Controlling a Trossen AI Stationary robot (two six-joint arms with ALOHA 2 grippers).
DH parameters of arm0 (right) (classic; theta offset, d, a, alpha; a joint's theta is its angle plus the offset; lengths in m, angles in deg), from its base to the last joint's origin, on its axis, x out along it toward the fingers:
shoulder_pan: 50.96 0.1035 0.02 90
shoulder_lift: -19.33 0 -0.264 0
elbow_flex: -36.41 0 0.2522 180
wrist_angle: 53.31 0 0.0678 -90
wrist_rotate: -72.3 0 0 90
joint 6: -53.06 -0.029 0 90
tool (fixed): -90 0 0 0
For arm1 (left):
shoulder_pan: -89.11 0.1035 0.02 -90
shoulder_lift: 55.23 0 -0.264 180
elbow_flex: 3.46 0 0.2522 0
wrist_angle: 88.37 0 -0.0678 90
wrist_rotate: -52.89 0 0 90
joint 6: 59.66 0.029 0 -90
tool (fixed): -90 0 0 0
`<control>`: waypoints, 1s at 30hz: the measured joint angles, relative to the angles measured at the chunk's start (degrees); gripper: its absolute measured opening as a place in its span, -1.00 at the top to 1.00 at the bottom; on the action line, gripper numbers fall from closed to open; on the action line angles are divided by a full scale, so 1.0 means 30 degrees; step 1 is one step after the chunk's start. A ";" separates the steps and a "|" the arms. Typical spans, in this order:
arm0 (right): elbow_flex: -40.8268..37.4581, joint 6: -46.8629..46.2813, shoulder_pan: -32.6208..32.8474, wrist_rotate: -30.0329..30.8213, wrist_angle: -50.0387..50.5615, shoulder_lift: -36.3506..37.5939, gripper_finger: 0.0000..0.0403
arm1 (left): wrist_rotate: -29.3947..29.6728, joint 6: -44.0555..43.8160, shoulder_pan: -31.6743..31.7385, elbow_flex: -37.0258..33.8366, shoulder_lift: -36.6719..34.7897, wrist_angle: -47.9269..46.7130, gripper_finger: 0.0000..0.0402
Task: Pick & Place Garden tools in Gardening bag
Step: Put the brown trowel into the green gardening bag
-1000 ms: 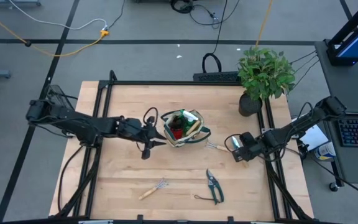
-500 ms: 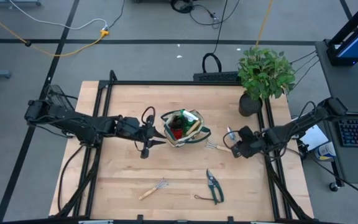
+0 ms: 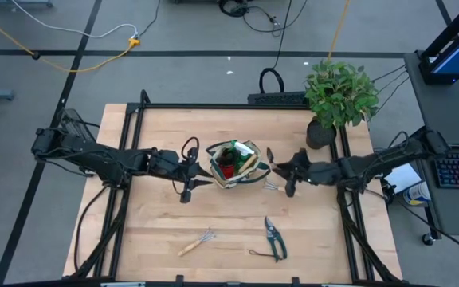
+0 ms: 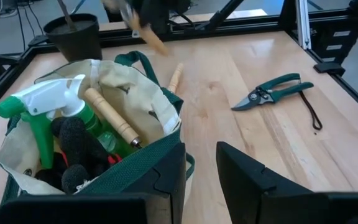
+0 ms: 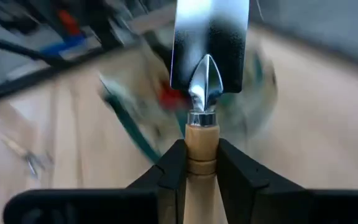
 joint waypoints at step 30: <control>0.6634 1.5669 -0.7090 -1.2181 -0.5026 -0.9767 0.70 | 0.3657 0.3231 0.0000 0.0007 0.0000 0.1397 0.54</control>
